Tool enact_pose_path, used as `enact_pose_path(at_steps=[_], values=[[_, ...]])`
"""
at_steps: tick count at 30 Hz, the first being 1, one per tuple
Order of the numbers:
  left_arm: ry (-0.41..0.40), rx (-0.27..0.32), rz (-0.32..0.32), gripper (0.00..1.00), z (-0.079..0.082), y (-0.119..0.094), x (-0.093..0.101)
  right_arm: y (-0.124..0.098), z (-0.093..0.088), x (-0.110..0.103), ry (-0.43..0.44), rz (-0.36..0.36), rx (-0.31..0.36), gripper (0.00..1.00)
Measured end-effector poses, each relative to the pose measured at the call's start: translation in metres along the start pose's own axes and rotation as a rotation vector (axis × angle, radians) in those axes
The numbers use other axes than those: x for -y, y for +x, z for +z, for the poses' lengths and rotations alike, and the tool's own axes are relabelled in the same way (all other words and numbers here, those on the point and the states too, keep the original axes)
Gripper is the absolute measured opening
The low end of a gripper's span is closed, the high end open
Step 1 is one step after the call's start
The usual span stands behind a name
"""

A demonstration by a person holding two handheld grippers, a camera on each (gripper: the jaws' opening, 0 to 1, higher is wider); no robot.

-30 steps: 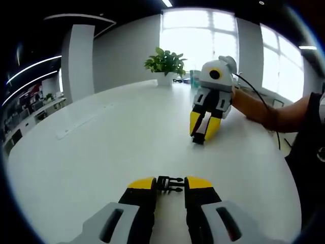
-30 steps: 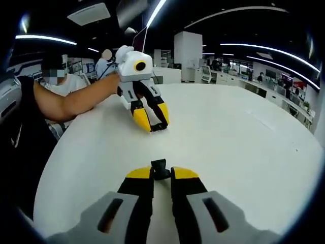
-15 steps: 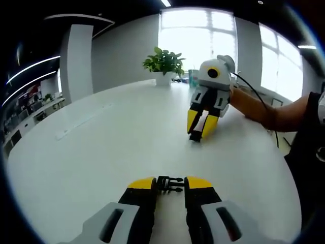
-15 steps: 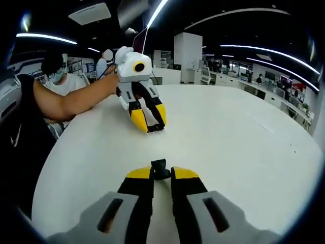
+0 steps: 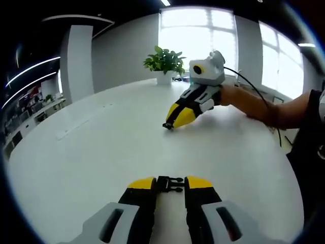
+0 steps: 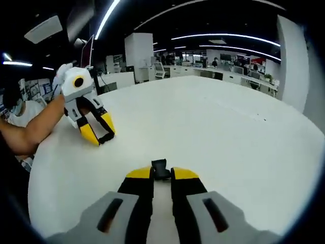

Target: Snap the two parts of the plastic buckle together until the buckle closes and remains connected.

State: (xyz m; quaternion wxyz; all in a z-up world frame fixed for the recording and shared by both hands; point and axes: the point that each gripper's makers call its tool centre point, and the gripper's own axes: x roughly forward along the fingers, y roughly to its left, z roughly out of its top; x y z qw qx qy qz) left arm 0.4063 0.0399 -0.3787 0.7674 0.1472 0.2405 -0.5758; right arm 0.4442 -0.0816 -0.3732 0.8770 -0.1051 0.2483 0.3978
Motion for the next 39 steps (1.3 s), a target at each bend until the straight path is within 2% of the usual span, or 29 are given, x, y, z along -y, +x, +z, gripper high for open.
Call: enact_pose_path(at_steps=[4, 7, 14, 20, 27, 39], values=[[0.001, -0.002, 0.003, 0.21, 0.000, -0.001, -0.001, 0.002, 0.000, 0.000, 0.009, -0.001, -0.016, 0.11], [0.001, -0.002, 0.003, 0.21, -0.001, -0.001, -0.002, 0.003, -0.001, -0.003, -0.091, -0.024, -0.046, 0.11], [0.000, -0.001, 0.004, 0.21, -0.001, -0.002, -0.001, 0.002, -0.001, -0.011, -0.096, -0.020, -0.050, 0.12], [0.001, -0.001, -0.008, 0.21, -0.002, -0.002, 0.000, -0.005, -0.007, -0.022, -0.053, 0.031, -0.097, 0.12], [0.000, -0.010, -0.032, 0.21, -0.002, -0.002, 0.006, -0.009, -0.010, -0.029, -0.047, 0.045, -0.121, 0.11], [-0.004, -0.016, -0.047, 0.21, -0.004, -0.004, 0.009, -0.014, -0.013, -0.035, -0.075, 0.092, -0.137, 0.12]])
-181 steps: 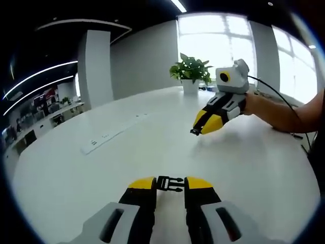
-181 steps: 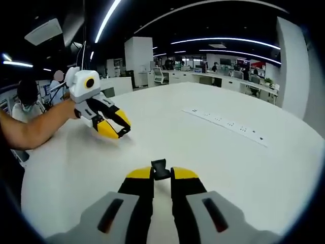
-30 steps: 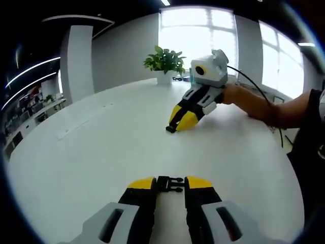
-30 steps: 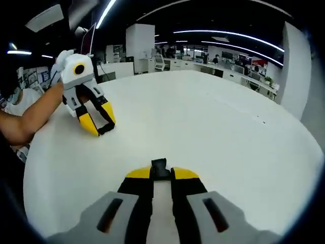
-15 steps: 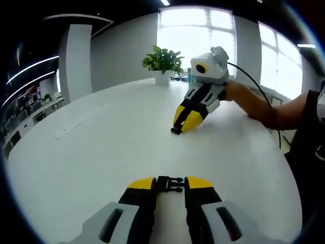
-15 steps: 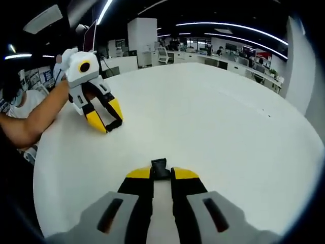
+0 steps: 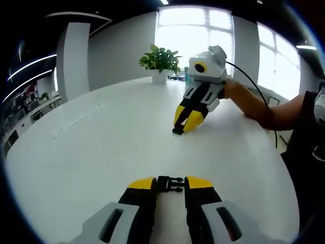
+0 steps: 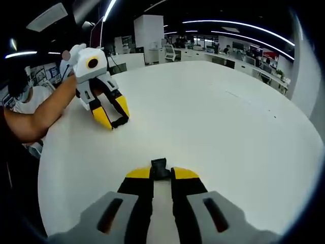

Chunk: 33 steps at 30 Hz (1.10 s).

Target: Snap the two parts of the plastic buckle together until the buckle closes and remains connected.

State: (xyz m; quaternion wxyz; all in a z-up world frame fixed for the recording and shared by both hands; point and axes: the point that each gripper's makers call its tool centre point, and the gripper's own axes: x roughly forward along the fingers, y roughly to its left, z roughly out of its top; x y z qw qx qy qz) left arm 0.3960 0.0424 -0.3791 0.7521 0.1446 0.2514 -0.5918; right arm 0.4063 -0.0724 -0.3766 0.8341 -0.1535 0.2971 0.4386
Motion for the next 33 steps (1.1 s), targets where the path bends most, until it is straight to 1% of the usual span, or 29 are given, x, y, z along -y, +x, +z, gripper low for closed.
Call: enact_pose_path(at_steps=[5, 10, 13, 14, 15, 16, 18, 19, 21, 22, 23, 24, 25, 26, 27, 29, 31, 33], values=[[0.008, -0.003, 0.001, 0.21, 0.000, 0.000, 0.002, -0.002, -0.002, -0.005, -0.036, 0.019, -0.004, 0.12], [0.013, -0.003, -0.003, 0.21, 0.000, 0.001, 0.004, -0.002, -0.002, -0.004, -0.053, 0.021, -0.005, 0.12], [0.016, -0.002, -0.003, 0.21, 0.000, 0.001, 0.003, -0.004, -0.003, -0.008, -0.077, 0.042, -0.006, 0.13], [0.018, -0.001, -0.003, 0.21, 0.000, 0.001, 0.003, -0.005, -0.004, -0.009, -0.101, 0.047, -0.006, 0.17], [0.020, 0.001, -0.002, 0.21, 0.000, 0.001, 0.003, -0.008, -0.003, -0.010, -0.115, 0.048, 0.001, 0.26], [0.021, 0.002, -0.001, 0.21, -0.001, 0.001, 0.002, -0.010, -0.002, -0.011, -0.120, 0.055, 0.009, 0.29], [0.019, 0.004, -0.002, 0.21, 0.000, 0.001, 0.001, -0.014, 0.001, -0.013, -0.128, 0.066, 0.022, 0.29], [0.019, 0.004, -0.002, 0.21, -0.001, 0.001, 0.001, -0.013, 0.002, -0.012, -0.129, 0.064, 0.026, 0.30], [0.020, 0.005, -0.001, 0.21, -0.001, 0.001, 0.001, -0.012, 0.004, -0.012, -0.144, 0.063, 0.034, 0.36], [0.020, 0.005, -0.002, 0.21, -0.001, 0.001, 0.001, -0.011, 0.004, -0.012, -0.167, 0.062, 0.038, 0.40], [0.020, 0.005, -0.002, 0.21, 0.000, 0.001, 0.000, -0.009, 0.006, -0.010, -0.210, 0.049, 0.045, 0.44], [0.021, 0.006, -0.003, 0.21, 0.000, 0.001, 0.000, -0.007, 0.006, -0.007, -0.231, 0.026, 0.048, 0.46], [0.021, 0.007, -0.004, 0.21, 0.000, 0.001, 0.001, -0.005, 0.006, -0.006, -0.238, 0.016, 0.043, 0.46], [0.021, 0.008, -0.004, 0.21, 0.000, 0.001, 0.001, -0.003, 0.010, -0.004, -0.266, 0.001, 0.055, 0.44], [0.021, 0.009, -0.005, 0.21, 0.000, 0.001, 0.001, -0.002, 0.012, -0.003, -0.269, -0.013, 0.062, 0.43], [0.023, 0.009, -0.005, 0.21, 0.000, 0.002, 0.001, 0.000, 0.016, -0.001, -0.263, -0.032, 0.075, 0.40], [0.024, 0.008, -0.005, 0.21, 0.000, 0.001, 0.001, 0.000, 0.023, 0.004, -0.249, -0.060, 0.104, 0.39], [0.025, 0.008, -0.006, 0.21, 0.000, 0.001, 0.001, -0.002, 0.026, 0.009, -0.241, -0.087, 0.115, 0.36]])
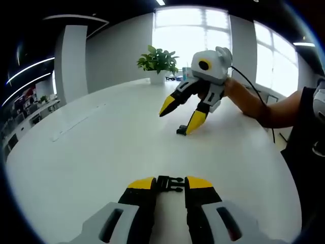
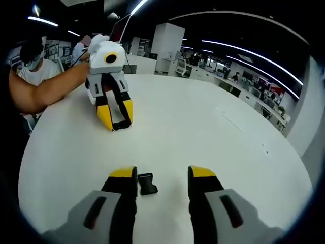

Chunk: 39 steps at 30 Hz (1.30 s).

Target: Snap the two parts of the plastic buckle together until the buckle closes and remains connected.

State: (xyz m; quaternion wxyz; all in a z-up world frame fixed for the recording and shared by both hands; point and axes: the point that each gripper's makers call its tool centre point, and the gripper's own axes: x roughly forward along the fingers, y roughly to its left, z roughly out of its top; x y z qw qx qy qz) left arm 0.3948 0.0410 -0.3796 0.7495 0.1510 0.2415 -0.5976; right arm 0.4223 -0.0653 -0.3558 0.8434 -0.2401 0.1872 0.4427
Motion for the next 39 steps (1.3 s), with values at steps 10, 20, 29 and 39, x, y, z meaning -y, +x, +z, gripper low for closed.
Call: enact_pose_path(at_steps=[10, 20, 29, 39], values=[[0.004, -0.002, 0.000, 0.21, 0.000, -0.001, 0.000, 0.004, -0.004, -0.009, -0.022, 0.036, -0.017, 0.36], [0.013, -0.006, -0.001, 0.21, -0.001, -0.001, 0.000, 0.004, -0.011, -0.012, 0.016, 0.063, -0.059, 0.12], [0.019, -0.009, -0.001, 0.21, -0.001, -0.001, 0.001, -0.003, -0.010, 0.006, 0.085, 0.001, -0.037, 0.08], [0.023, -0.010, -0.002, 0.21, -0.001, -0.001, 0.001, -0.008, -0.022, 0.007, 0.058, 0.016, -0.077, 0.07]])
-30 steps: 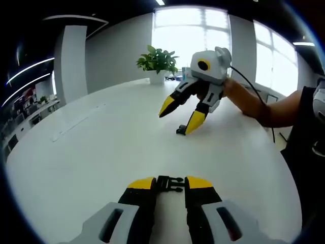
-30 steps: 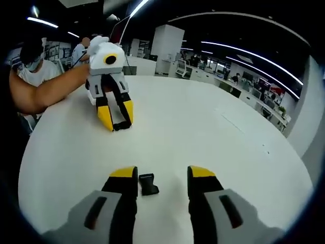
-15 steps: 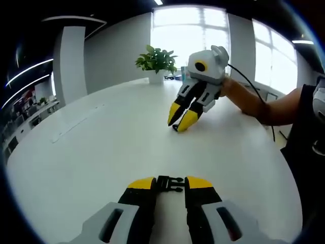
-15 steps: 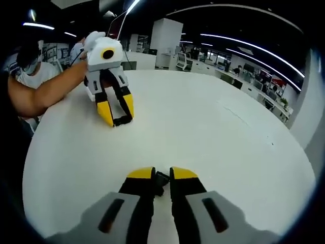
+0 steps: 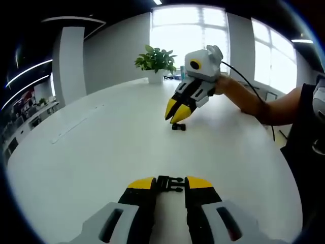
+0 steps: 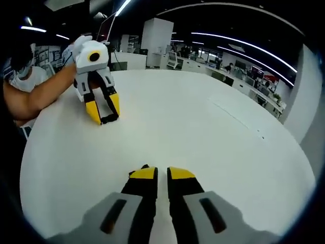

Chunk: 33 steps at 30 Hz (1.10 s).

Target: Snap the two parts of the plastic buckle together until the buckle closes and remains connected.

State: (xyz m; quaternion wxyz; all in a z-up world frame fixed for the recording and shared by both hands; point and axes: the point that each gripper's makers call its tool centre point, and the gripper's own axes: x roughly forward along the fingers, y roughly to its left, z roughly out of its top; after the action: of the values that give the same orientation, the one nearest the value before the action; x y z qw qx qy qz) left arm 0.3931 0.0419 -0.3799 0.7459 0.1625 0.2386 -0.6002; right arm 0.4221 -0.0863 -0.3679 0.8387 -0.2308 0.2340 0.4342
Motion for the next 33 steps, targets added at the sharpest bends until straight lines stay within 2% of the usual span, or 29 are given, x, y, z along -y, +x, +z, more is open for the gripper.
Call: enact_pose_path(at_steps=[11, 13, 14, 15, 16, 17, 19, 23, 26, 29, 33], values=[[0.002, -0.001, -0.001, 0.21, 0.000, 0.000, 0.001, -0.010, -0.006, -0.009, -0.036, 0.064, -0.009, 0.09], [0.002, -0.001, -0.001, 0.21, 0.000, 0.000, 0.001, -0.013, -0.004, -0.016, -0.093, 0.109, 0.009, 0.15], [0.002, -0.001, -0.001, 0.21, 0.000, 0.000, 0.001, -0.014, -0.003, -0.019, -0.116, 0.127, 0.029, 0.23], [0.002, -0.001, -0.001, 0.21, 0.000, 0.000, 0.001, -0.016, -0.009, -0.021, -0.098, 0.144, 0.009, 0.32], [0.001, -0.001, -0.001, 0.21, 0.000, 0.000, 0.001, -0.016, -0.012, -0.022, -0.106, 0.148, -0.006, 0.34], [0.001, 0.000, -0.001, 0.21, 0.000, 0.000, 0.000, -0.016, -0.009, -0.019, -0.114, 0.135, 0.014, 0.31], [0.002, 0.000, -0.002, 0.21, 0.000, 0.000, 0.001, -0.016, -0.009, -0.018, -0.113, 0.142, 0.008, 0.28], [0.003, -0.001, -0.002, 0.21, 0.000, 0.000, 0.002, -0.016, -0.004, -0.021, -0.073, 0.155, 0.024, 0.24], [0.004, -0.001, -0.002, 0.21, 0.000, 0.000, 0.002, -0.014, 0.015, -0.021, -0.027, 0.134, 0.104, 0.25], [0.004, -0.001, -0.002, 0.21, 0.000, 0.000, 0.002, -0.012, 0.014, -0.018, -0.046, 0.100, 0.080, 0.20], [0.003, -0.001, -0.003, 0.21, 0.000, 0.000, 0.002, -0.012, 0.005, -0.018, -0.058, 0.111, 0.057, 0.19]])
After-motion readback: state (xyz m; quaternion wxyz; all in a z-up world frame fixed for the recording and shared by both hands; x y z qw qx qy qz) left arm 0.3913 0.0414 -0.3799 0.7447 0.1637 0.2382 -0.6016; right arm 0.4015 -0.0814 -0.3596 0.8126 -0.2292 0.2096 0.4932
